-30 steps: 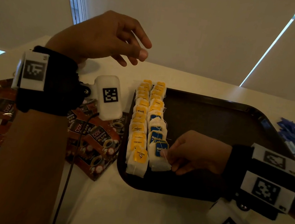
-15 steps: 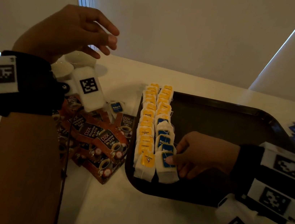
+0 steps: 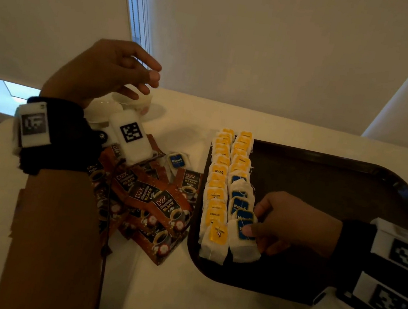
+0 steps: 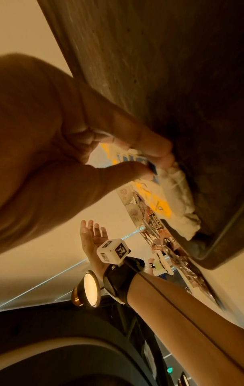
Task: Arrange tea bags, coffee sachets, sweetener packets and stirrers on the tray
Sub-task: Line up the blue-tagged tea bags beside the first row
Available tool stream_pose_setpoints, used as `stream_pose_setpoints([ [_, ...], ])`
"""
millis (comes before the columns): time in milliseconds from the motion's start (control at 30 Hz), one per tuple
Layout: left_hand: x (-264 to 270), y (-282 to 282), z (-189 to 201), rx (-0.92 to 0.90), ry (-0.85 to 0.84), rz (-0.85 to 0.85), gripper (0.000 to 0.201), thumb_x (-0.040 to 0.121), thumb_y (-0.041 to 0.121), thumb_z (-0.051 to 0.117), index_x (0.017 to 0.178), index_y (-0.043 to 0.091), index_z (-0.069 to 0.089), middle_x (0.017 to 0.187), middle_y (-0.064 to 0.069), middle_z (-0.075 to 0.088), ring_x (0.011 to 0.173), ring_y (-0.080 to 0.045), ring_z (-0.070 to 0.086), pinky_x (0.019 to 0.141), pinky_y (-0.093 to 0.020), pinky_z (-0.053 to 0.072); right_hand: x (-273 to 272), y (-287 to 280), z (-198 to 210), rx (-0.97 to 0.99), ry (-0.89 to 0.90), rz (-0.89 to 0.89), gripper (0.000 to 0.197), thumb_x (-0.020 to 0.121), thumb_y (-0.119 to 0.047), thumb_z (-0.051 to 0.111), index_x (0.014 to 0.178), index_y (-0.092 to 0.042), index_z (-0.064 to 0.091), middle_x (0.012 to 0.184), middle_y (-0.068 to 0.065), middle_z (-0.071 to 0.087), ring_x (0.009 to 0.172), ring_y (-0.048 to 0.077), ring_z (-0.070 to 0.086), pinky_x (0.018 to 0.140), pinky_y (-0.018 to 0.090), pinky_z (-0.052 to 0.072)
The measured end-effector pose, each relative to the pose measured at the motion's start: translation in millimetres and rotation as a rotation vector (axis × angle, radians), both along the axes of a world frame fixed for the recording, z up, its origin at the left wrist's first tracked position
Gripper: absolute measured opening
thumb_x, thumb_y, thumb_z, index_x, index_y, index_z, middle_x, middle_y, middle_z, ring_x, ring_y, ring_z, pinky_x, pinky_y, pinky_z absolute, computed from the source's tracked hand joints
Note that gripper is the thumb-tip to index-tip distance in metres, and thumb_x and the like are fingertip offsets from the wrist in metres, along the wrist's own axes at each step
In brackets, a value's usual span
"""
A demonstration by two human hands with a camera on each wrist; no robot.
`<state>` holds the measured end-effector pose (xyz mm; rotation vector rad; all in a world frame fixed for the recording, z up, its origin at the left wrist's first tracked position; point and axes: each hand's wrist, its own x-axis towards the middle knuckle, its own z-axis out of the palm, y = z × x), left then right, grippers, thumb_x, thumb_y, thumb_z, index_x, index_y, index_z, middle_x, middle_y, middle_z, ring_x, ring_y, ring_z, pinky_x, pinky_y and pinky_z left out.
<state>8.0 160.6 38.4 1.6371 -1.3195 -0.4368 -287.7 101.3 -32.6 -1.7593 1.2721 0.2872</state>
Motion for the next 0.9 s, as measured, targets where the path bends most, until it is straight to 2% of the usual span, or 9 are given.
stream_pose_setpoints([
  [100,-1.9,-6.0,-0.7,0.087,-0.028,0.007,0.019,0.086,0.010,0.065,0.105,0.008,0.066,0.093,-0.011,0.071,0.077,-0.016,0.065,0.062,-0.020,0.056,-7.0,2.4,12.5,-0.005,0.005,0.002,0.014,0.084,-0.027,0.064,0.087,-0.019,0.053,0.079,0.004,0.065,0.061,0.009,0.063,0.057,0.021,0.055],
  [167,-4.7,-19.0,-0.8,0.257,-0.089,-0.026,0.021,0.084,0.006,0.066,0.105,0.008,0.065,0.095,-0.013,0.070,0.077,-0.017,0.066,0.063,-0.020,0.057,-13.5,-0.2,23.0,-0.045,0.008,0.008,0.020,0.085,-0.032,0.061,0.098,-0.018,0.053,0.084,0.004,0.064,0.069,0.010,0.063,0.063,0.023,0.055],
  [267,-16.2,-48.2,-8.9,0.659,-0.302,-0.140,0.027,0.084,0.009,0.067,0.110,0.010,0.062,0.102,-0.012,0.069,0.092,-0.020,0.066,0.078,-0.031,0.056,-23.7,-7.4,31.7,-0.116,-0.011,0.002,0.041,0.084,-0.033,0.062,0.118,-0.015,0.048,0.093,0.007,0.064,0.077,0.013,0.063,0.064,0.025,0.054],
  [400,-31.3,-80.7,-38.5,0.979,-0.591,-0.210,0.044,0.081,0.020,0.072,0.122,0.017,0.056,0.115,-0.008,0.063,0.102,-0.019,0.061,0.091,-0.038,0.052,-34.8,-12.0,30.9,-0.151,-0.054,-0.010,0.041,0.083,-0.030,0.065,0.118,-0.018,0.049,0.095,0.007,0.064,0.078,0.015,0.064,0.063,0.026,0.053],
  [467,-33.8,-89.1,-50.8,1.032,-0.633,-0.220,0.048,0.081,0.022,0.073,0.124,0.018,0.053,0.119,-0.007,0.059,0.099,-0.018,0.059,0.089,-0.036,0.053,-39.3,-12.1,29.3,-0.145,-0.072,-0.017,0.039,0.082,-0.030,0.066,0.116,-0.019,0.049,0.095,0.007,0.064,0.079,0.016,0.064,0.066,0.028,0.053],
  [567,-36.6,-96.8,-55.6,1.068,-0.669,-0.216,0.051,0.080,0.025,0.074,0.125,0.016,0.051,0.116,-0.005,0.054,0.095,-0.018,0.055,0.073,-0.026,0.051,-50.9,-13.9,28.3,-0.144,-0.097,-0.030,0.033,0.082,-0.028,0.066,0.111,-0.021,0.051,0.096,0.006,0.064,0.082,0.019,0.065,0.071,0.031,0.053],
  [733,-38.1,-104.7,-64.1,1.115,-0.766,-0.282,0.046,0.080,0.030,0.073,0.118,0.008,0.057,0.112,-0.008,0.059,0.095,-0.017,0.052,0.067,-0.021,0.044,-75.2,-21.2,30.5,-0.151,-0.157,-0.064,0.029,0.077,-0.028,0.069,0.103,-0.024,0.056,0.089,0.006,0.066,0.082,0.021,0.068,0.067,0.032,0.054],
  [833,-34.0,-107.3,-67.8,1.111,-0.760,-0.320,0.027,0.080,0.028,0.073,0.097,0.012,0.061,0.094,-0.003,0.059,0.089,-0.016,0.052,0.072,-0.024,0.045,-84.2,-24.7,31.2,-0.158,-0.200,-0.093,0.031,0.073,-0.030,0.071,0.100,-0.024,0.058,0.088,0.005,0.068,0.077,0.019,0.070,0.065,0.032,0.054],
  [900,-29.3,-104.4,-57.7,1.062,-0.702,-0.309,0.019,0.078,0.026,0.075,0.084,0.017,0.060,0.090,-0.001,0.060,0.087,-0.015,0.054,0.075,-0.027,0.048,-88.5,-27.4,31.3,-0.165,-0.233,-0.107,0.034,0.069,-0.032,0.071,0.100,-0.024,0.059,0.088,0.005,0.069,0.073,0.017,0.071,0.062,0.031,0.054],
])
